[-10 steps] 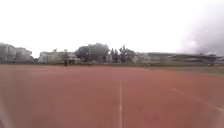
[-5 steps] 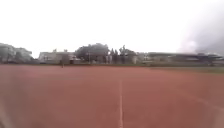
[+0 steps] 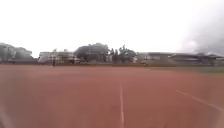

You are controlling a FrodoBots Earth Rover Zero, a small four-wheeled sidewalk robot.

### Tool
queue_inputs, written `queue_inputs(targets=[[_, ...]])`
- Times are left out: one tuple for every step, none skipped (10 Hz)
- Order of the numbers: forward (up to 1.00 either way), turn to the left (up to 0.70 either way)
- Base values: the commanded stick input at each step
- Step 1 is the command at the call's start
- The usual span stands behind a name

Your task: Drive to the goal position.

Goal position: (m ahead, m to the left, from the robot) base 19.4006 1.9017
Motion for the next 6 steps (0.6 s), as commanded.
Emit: queue_inputs(targets=[[0.30,0.00],[0.30,0.00],[0.30,0.00],[0.30,0.00],[0.30,0.00],[0.30,0.00]])
